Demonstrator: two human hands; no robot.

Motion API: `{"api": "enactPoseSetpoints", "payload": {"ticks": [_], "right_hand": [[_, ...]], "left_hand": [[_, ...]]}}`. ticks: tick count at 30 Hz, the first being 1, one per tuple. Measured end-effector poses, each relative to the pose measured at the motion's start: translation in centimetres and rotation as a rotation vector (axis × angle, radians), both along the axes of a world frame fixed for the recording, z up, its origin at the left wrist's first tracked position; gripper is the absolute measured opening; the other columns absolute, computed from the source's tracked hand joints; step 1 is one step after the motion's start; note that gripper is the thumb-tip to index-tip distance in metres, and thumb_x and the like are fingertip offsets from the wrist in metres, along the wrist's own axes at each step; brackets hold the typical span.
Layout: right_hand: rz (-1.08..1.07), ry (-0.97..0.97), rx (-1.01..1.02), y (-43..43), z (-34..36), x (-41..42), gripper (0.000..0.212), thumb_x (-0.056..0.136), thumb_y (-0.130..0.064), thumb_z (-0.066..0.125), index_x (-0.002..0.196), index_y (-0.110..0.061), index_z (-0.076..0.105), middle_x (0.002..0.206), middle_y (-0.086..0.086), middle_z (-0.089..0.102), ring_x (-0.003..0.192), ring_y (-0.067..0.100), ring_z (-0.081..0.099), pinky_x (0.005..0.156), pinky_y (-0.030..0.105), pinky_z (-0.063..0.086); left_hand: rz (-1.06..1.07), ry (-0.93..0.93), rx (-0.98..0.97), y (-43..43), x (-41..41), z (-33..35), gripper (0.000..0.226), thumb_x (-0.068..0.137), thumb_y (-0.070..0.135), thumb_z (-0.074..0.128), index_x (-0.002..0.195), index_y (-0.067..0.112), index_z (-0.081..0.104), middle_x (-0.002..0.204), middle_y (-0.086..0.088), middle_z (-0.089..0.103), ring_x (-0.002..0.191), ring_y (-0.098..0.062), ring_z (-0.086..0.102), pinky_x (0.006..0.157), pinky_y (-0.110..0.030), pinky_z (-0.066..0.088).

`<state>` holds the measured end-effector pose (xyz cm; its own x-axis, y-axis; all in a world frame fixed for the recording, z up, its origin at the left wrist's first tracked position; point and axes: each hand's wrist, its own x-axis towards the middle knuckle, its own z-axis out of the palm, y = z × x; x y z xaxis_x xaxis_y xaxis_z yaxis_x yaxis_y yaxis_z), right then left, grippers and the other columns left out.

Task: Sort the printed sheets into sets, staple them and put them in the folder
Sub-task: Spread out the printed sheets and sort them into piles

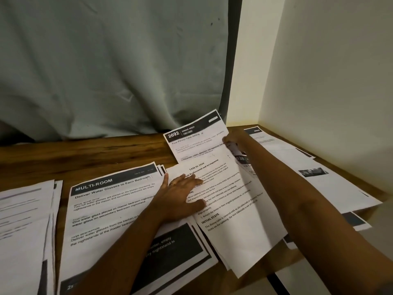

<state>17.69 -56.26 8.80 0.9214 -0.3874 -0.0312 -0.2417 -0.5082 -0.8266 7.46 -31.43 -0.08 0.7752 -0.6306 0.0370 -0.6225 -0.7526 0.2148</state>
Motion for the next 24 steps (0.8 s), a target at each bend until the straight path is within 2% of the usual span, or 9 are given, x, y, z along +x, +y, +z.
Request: {"api": "enactPoseSetpoints", "payload": {"ticks": [4, 9, 10, 13, 15, 17, 19, 22, 24], "right_hand": [[-0.096, -0.266, 0.079, -0.5, 1.5, 0.2, 0.017, 0.083, -0.004, 0.067, 0.099, -0.003, 0.060, 0.107, 0.013, 0.065, 0.089, 0.025, 0.060, 0.078, 0.031, 0.050], [-0.217, -0.560, 0.121, -1.4, 4.5, -1.2, 0.011, 0.089, -0.010, 0.062, 0.090, -0.013, 0.052, 0.099, 0.006, 0.058, 0.083, 0.018, 0.053, 0.052, 0.006, 0.039], [-0.253, -0.616, 0.141, -1.7, 5.0, -1.4, 0.009, 0.091, -0.012, 0.060, 0.094, -0.013, 0.051, 0.100, 0.005, 0.058, 0.084, 0.017, 0.054, 0.054, 0.007, 0.040], [-0.359, -0.737, 0.274, -2.5, 6.7, -2.5, 0.017, 0.093, -0.016, 0.056, 0.108, -0.008, 0.054, 0.105, 0.004, 0.058, 0.090, 0.018, 0.057, 0.075, 0.024, 0.048], [-0.431, -0.787, 0.404, -3.2, 7.9, -3.3, 0.021, 0.092, -0.015, 0.055, 0.112, -0.007, 0.055, 0.104, 0.004, 0.059, 0.093, 0.020, 0.059, 0.082, 0.030, 0.050], [-0.433, -0.758, 0.521, -3.9, 8.9, -4.1, 0.017, 0.091, -0.013, 0.055, 0.108, -0.009, 0.054, 0.104, 0.005, 0.061, 0.093, 0.022, 0.061, 0.081, 0.032, 0.052], [-0.390, -0.649, 0.534, -4.7, 9.2, -4.9, 0.021, 0.089, -0.007, 0.057, 0.110, -0.007, 0.057, 0.105, 0.008, 0.064, 0.092, 0.024, 0.064, 0.079, 0.034, 0.054], [-0.256, -0.420, 0.347, -5.5, 8.4, -6.5, 0.020, 0.090, -0.007, 0.058, 0.109, 0.000, 0.059, 0.112, 0.017, 0.065, 0.090, 0.026, 0.063, 0.080, 0.037, 0.053], [-0.154, -0.257, 0.145, -5.4, 7.2, -7.8, 0.011, 0.091, -0.011, 0.058, 0.098, -0.003, 0.058, 0.117, 0.023, 0.062, 0.087, 0.026, 0.057, 0.079, 0.039, 0.051]], "left_hand": [[0.011, 0.012, -0.021, 0.0, -0.1, 0.0, 0.078, 0.078, 0.071, 0.028, 0.149, 0.040, 0.018, 0.161, 0.009, 0.009, 0.148, -0.013, 0.003, 0.117, -0.049, -0.014], [0.017, 0.019, -0.067, 0.1, -0.4, 0.0, 0.079, 0.075, 0.071, 0.030, 0.148, 0.041, 0.022, 0.160, 0.010, 0.012, 0.147, -0.011, 0.005, 0.117, -0.048, -0.014], [0.016, 0.014, -0.072, 0.1, -0.4, 0.0, 0.078, 0.076, 0.071, 0.031, 0.147, 0.042, 0.022, 0.160, 0.010, 0.013, 0.147, -0.011, 0.006, 0.117, -0.048, -0.014], [0.023, 0.018, -0.111, 0.1, -0.6, 0.1, 0.074, 0.080, 0.073, 0.031, 0.146, 0.042, 0.025, 0.160, 0.008, 0.015, 0.147, -0.012, 0.007, 0.117, -0.048, -0.013], [0.044, 0.048, -0.171, 0.1, -0.9, 0.2, 0.083, 0.075, 0.083, 0.019, 0.146, 0.040, 0.027, 0.159, 0.008, 0.016, 0.147, -0.011, 0.009, 0.118, -0.047, -0.011], [0.065, 0.063, -0.289, 0.1, -1.3, 0.4, 0.103, 0.065, 0.093, 0.004, 0.148, 0.036, 0.024, 0.160, 0.005, 0.017, 0.147, -0.012, 0.009, 0.119, -0.046, -0.008], [0.124, 0.094, -0.434, 0.2, -1.7, 0.6, 0.103, 0.068, 0.092, 0.002, 0.151, 0.033, 0.017, 0.160, 0.004, 0.015, 0.148, -0.018, 0.004, 0.119, -0.047, -0.003], [0.247, 0.161, -0.662, 0.3, -2.2, 0.8, 0.107, 0.061, 0.096, 0.003, 0.151, 0.038, 0.011, 0.161, 0.002, 0.012, 0.147, -0.030, -0.003, 0.116, -0.057, 0.009], [0.300, 0.154, -0.806, 0.3, -1.9, 0.7, 0.113, 0.052, 0.100, 0.000, 0.149, 0.042, 0.011, 0.160, 0.000, 0.015, 0.147, -0.033, 0.004, 0.113, -0.062, 0.017]]}}
